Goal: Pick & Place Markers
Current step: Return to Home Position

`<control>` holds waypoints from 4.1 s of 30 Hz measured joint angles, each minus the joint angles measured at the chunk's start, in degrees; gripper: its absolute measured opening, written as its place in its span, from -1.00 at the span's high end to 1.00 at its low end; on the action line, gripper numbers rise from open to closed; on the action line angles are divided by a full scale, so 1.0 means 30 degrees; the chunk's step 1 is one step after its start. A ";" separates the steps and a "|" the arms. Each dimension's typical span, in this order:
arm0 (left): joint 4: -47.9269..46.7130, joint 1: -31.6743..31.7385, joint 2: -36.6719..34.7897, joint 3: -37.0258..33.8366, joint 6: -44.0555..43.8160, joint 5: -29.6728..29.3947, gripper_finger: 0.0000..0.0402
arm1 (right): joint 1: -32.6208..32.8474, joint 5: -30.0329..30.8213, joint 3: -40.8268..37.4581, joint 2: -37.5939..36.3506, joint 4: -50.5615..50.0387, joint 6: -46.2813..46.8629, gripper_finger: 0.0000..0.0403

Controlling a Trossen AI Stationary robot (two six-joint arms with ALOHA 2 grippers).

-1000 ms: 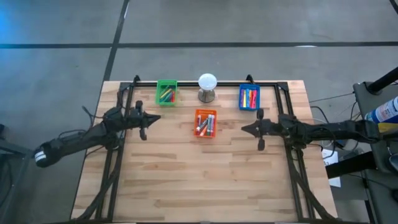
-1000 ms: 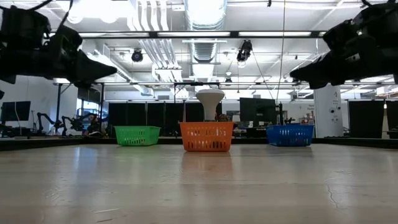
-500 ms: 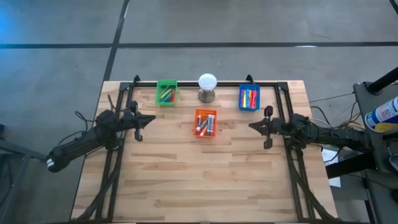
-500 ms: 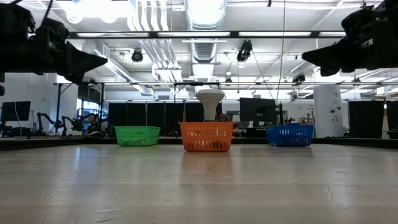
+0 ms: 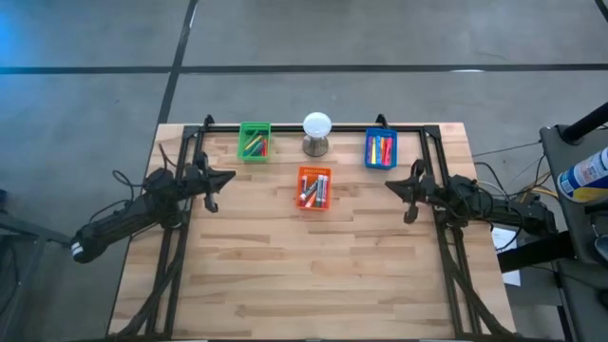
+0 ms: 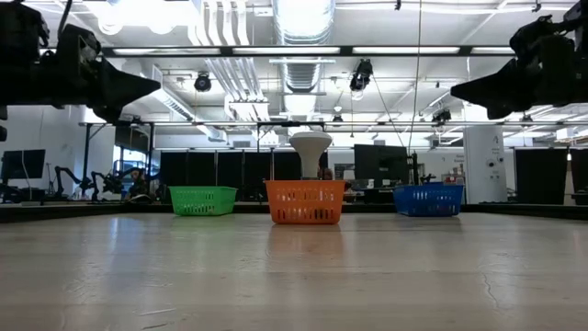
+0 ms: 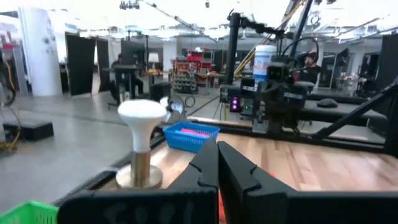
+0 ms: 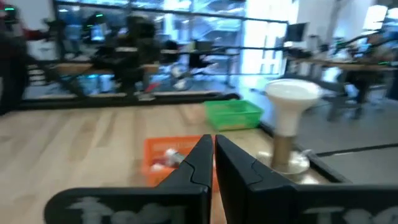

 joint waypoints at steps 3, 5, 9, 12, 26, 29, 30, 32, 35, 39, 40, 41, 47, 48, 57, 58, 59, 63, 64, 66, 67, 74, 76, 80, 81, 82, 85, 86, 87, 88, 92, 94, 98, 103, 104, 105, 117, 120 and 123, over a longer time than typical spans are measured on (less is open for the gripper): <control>-0.0179 0.0000 0.0000 -0.0007 -0.0384 -0.0121 1.00 | 0.0002 -0.0199 0.0000 -0.0005 -0.0037 0.0356 0.94; -0.0139 0.0000 0.0000 -0.0007 -0.0397 -0.1029 1.00 | 0.0007 -0.0050 0.0000 -0.0005 -0.0037 0.0473 0.94; -0.0346 0.0007 0.0000 -0.0015 -0.0376 -0.3708 1.00 | -0.0069 0.0907 0.0000 0.0017 0.0114 0.0586 0.94; -0.1484 0.0000 0.0000 -0.0015 -0.1008 -0.3361 1.00 | -0.0060 0.0830 0.0000 0.0236 0.0088 0.1191 0.94; -0.2207 -0.0051 0.0619 -0.0022 -0.3043 -0.4082 1.00 | -0.0051 0.0781 0.0000 0.2624 0.0109 0.1710 0.94; -0.2211 -0.0051 0.0648 -0.0022 -0.3053 -0.4102 1.00 | -0.0051 0.0781 0.0000 0.3242 0.0109 0.1336 0.94; -0.2211 -0.0051 0.0649 -0.0022 -0.3054 -0.4102 1.00 | -0.0051 0.0774 0.0000 0.3395 0.0115 0.1077 0.94; -0.2214 -0.0051 0.0648 -0.0022 -0.3059 -0.4109 1.00 | -0.0051 0.0766 0.0000 0.3701 0.0124 0.1010 0.94; -0.2218 -0.0051 0.0656 -0.0022 -0.3061 -0.4113 1.00 | -0.0048 0.0766 0.0000 0.4099 0.0116 0.1769 0.94; -0.2240 -0.0051 0.0656 -0.0029 -0.3064 -0.4116 1.00 | -0.0047 0.0766 0.0000 0.4457 0.0124 0.2345 0.94; -0.2240 -0.0051 0.0656 -0.0029 -0.3068 -0.4116 1.00 | -0.0044 0.0766 0.0000 0.4520 0.0124 0.2374 0.94; -0.2247 -0.0051 0.0656 -0.0029 -0.3068 -0.4116 1.00 | -0.0046 0.0766 0.0000 0.4567 0.0124 0.2368 0.94; -0.2257 -0.0051 0.0656 -0.0029 -0.3063 -0.4124 1.00 | -0.0044 0.0766 0.0000 0.4665 0.0131 0.2367 0.94; -0.2260 -0.0051 0.0656 -0.0029 -0.3065 -0.4124 1.00 | -0.0044 0.0770 0.0000 0.4658 0.0124 0.2367 0.94; -0.2269 -0.0051 0.0656 -0.0029 -0.3061 -0.4131 1.00 | -0.0044 0.0774 0.0000 0.4672 0.0126 0.2285 0.94; -0.2268 -0.0051 0.0656 -0.0029 -0.3067 -0.4131 1.00 | -0.0050 0.0774 0.0000 0.4672 0.0130 0.2280 0.94; -0.2265 -0.0051 0.0656 -0.0029 -0.3065 -0.4131 1.00 | -0.0044 0.0774 0.0000 0.4672 0.0127 0.2292 0.94; -0.2269 -0.0051 0.0656 -0.0029 -0.3068 -0.4131 1.00 | -0.0051 0.0774 0.0000 0.4672 0.0125 0.2339 0.94; -0.2269 -0.0051 0.0656 -0.0029 -0.3064 -0.4131 1.00 | -0.0048 0.0774 0.0000 0.4672 0.0129 0.2289 0.94; -0.2269 -0.0051 0.0656 -0.0029 -0.3064 -0.4136 1.00 | -0.0044 0.0774 0.0000 0.4672 0.0127 0.2291 0.94; -0.2269 -0.0051 0.0656 -0.0029 -0.3067 -0.4134 1.00 | -0.0044 0.0774 0.0000 0.4672 0.0127 0.2335 0.94; -0.2269 -0.0051 0.0656 -0.0029 -0.3061 -0.4131 1.00 | -0.0051 0.0774 0.0000 0.4672 0.0128 0.2289 0.94; -0.2269 -0.0051 0.0656 -0.0029 -0.3061 -0.4135 1.00 | -0.0046 0.0774 0.0000 0.4672 0.0129 0.2359 0.94; -0.2269 -0.0051 0.0656 -0.0029 -0.3065 -0.4134 1.00 | -0.0048 0.0774 0.0000 0.4672 0.0126 0.2364 0.94; -0.2269 -0.0051 0.0656 -0.0029 -0.3064 -0.4136 1.00 | -0.0044 0.0774 0.0000 0.4672 0.0125 0.2359 0.94; -0.2269 -0.0051 0.0656 -0.0029 -0.3063 -0.4135 1.00 | -0.0044 0.0774 0.0000 0.4672 0.0124 0.2345 0.94; -0.2269 -0.0051 0.0656 -0.0029 -0.3067 -0.4132 1.00 | -0.0044 0.0774 0.0000 0.4672 0.0130 0.2279 0.94; -0.2269 -0.0051 0.0656 -0.0029 -0.3061 -0.4138 1.00 | -0.0044 0.0774 0.0000 0.4672 0.0131 0.2305 0.94; -0.2269 -0.0051 0.0656 -0.0029 -0.3061 -0.4135 1.00 | -0.0045 0.0775 0.0000 0.4672 0.0130 0.2364 0.94; -0.2269 -0.0051 0.0656 -0.0029 -0.3063 -0.4136 1.00 | -0.0045 0.0774 0.0000 0.4672 0.0127 0.2359 0.94; -0.2269 -0.0051 0.0656 -0.0029 -0.3061 -0.4131 1.00 | -0.0044 0.0780 0.0000 0.4672 0.0130 0.2273 0.94; -0.2269 -0.0051 0.0662 -0.0029 -0.3068 -0.4138 1.00 | -0.0044 0.0774 0.0000 0.4672 0.0130 0.2319 0.94; -0.2269 -0.0051 0.0656 -0.0029 -0.3067 -0.4131 1.00 | -0.0048 0.0776 0.0000 0.4672 0.0128 0.2300 0.94; -0.2274 -0.0051 0.0659 -0.0029 -0.3061 -0.4135 1.00 | -0.0044 0.0781 0.0000 0.4672 0.0124 0.2359 0.94; -0.2269 -0.0051 0.0663 -0.0029 -0.3061 -0.4138 1.00 | -0.0050 0.0780 0.0000 0.4672 0.0125 0.2353 0.94; -0.2274 -0.0051 0.0662 -0.0029 -0.3063 -0.4136 1.00 | -0.0045 0.0774 0.0000 0.4672 0.0131 0.2334 0.94; -0.2269 -0.0044 0.0663 -0.0029 -0.3061 -0.4138 1.00 | -0.0049 0.0774 0.0000 0.4678 0.0131 0.2298 0.94; -0.2277 -0.0051 0.0659 -0.0029 -0.3061 -0.4131 1.00 | -0.0046 0.0774 0.0000 0.4677 0.0124 0.2349 0.94; -0.2274 -0.0051 0.0663 -0.0029 -0.3065 -0.4138 1.00 | -0.0044 0.0781 0.0000 0.4672 0.0131 0.2272 0.94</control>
